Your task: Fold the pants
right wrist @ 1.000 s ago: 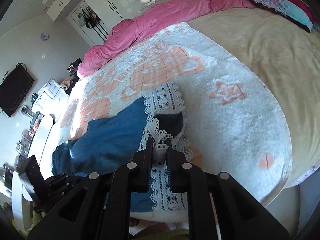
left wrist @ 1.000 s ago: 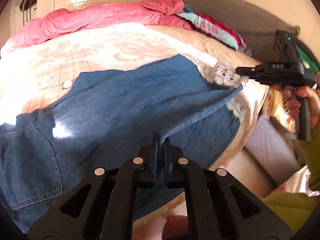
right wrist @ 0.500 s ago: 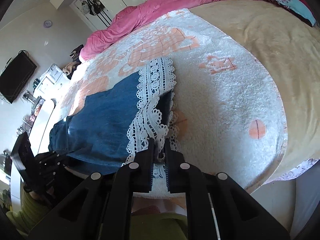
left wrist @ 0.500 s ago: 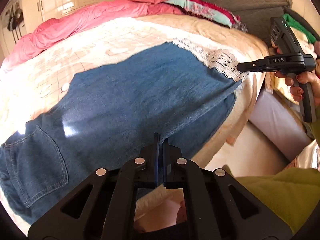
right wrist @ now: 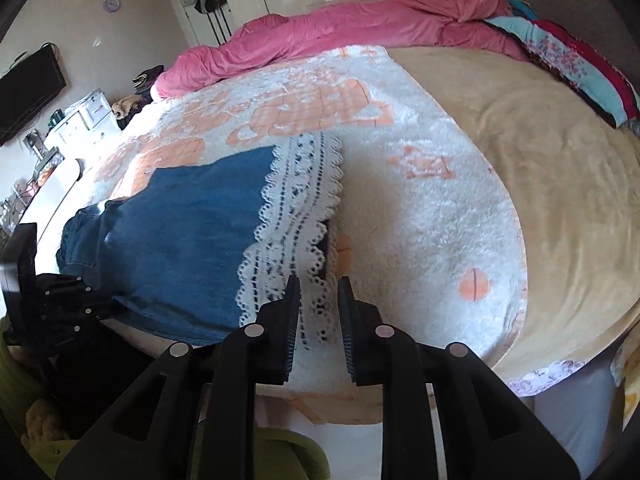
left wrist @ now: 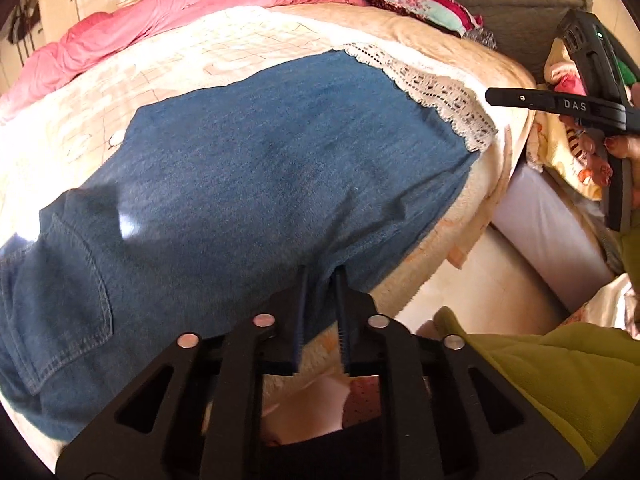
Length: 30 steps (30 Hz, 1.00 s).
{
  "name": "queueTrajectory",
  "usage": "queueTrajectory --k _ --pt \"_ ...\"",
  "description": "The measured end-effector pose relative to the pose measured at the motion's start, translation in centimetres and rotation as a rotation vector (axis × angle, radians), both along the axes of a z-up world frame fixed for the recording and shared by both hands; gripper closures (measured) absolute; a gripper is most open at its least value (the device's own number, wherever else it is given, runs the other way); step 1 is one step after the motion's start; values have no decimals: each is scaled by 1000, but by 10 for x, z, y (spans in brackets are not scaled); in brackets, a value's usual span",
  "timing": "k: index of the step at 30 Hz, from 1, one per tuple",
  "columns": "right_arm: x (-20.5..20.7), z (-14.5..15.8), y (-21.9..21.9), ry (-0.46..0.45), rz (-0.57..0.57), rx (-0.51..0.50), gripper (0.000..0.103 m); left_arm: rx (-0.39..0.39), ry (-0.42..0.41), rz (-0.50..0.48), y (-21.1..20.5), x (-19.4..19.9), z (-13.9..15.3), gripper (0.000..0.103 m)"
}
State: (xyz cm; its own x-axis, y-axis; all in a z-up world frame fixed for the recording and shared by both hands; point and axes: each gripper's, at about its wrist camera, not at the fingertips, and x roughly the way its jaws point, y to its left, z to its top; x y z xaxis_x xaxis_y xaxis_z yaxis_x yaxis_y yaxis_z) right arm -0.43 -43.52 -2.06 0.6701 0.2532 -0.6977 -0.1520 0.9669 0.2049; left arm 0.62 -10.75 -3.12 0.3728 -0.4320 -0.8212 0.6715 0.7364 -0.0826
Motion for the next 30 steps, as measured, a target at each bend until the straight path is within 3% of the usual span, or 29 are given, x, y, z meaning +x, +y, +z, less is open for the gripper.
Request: queueTrajectory --k 6,8,10,13,16,22,25,27,28,30 --pt "9 -7 63 -22 206 -37 83 -82 -22 106 42 -13 21 79" --pt "17 -14 75 -5 239 -37 83 -101 -40 191 66 -13 31 68" --pt "22 -24 82 27 257 -53 81 -126 -65 286 93 -14 41 65" --pt "30 -46 87 112 266 -103 72 -138 -111 460 132 -12 53 54" --pt "28 -50 81 100 272 -61 72 -128 -132 651 167 -6 58 41" --pt "30 -51 77 107 273 -28 72 -79 -25 902 207 20 31 24" --pt "28 -51 75 106 272 -20 72 -119 -1 923 214 25 22 24" --pt "29 -50 74 111 269 -8 72 -75 -17 902 202 30 17 42" --pt "29 -51 73 114 266 -2 72 -58 -11 894 198 33 14 58" --pt "29 -51 73 112 269 -3 72 -47 -10 892 198 37 12 66"
